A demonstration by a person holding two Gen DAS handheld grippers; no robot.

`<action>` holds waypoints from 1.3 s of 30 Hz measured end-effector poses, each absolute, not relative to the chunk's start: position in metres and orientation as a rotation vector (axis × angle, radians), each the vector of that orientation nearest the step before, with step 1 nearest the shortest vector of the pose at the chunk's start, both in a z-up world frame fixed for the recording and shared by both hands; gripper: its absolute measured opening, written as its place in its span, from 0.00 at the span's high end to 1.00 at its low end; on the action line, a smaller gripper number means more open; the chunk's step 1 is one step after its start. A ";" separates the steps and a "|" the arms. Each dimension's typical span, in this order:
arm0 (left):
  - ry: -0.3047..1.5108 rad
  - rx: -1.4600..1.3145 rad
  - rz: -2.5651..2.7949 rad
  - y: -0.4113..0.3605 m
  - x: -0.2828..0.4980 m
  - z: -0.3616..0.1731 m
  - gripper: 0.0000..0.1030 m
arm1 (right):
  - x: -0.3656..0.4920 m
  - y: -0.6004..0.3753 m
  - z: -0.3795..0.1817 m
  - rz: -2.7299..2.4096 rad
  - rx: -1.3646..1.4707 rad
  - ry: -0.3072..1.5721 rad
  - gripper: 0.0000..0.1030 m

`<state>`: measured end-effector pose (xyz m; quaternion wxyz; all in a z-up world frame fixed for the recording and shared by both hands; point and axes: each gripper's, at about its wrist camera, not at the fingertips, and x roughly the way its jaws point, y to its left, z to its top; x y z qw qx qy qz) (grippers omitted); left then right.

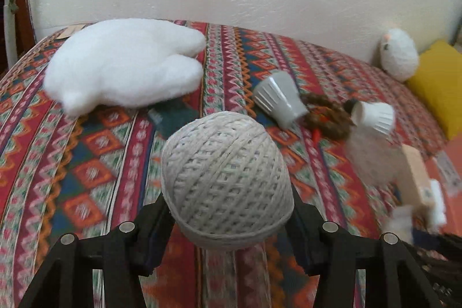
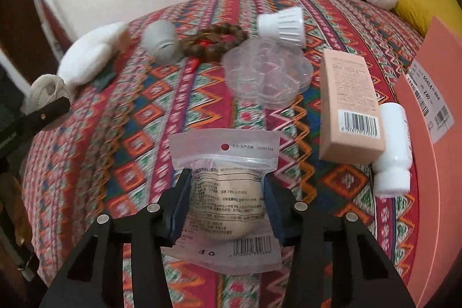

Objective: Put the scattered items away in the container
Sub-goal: 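Grasp the white yarn ball with left tool while right tool grasps the sealed pouch, then carry yarn ball and pouch into the pink box and release both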

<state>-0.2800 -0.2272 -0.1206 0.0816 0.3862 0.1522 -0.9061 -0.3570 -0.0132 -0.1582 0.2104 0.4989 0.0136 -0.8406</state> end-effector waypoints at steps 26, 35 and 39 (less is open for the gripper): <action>0.341 1.391 -2.955 -0.060 -0.141 -0.113 0.42 | -0.154 0.152 -0.112 -2.405 1.209 -0.257 0.58; 0.208 1.517 -3.127 0.044 -0.129 -0.100 0.42 | -0.111 0.247 -0.093 -2.724 1.103 -0.331 0.58; 0.162 1.503 -3.191 0.078 -0.142 -0.081 0.42 | -0.105 0.272 -0.085 -2.792 1.071 -0.374 0.59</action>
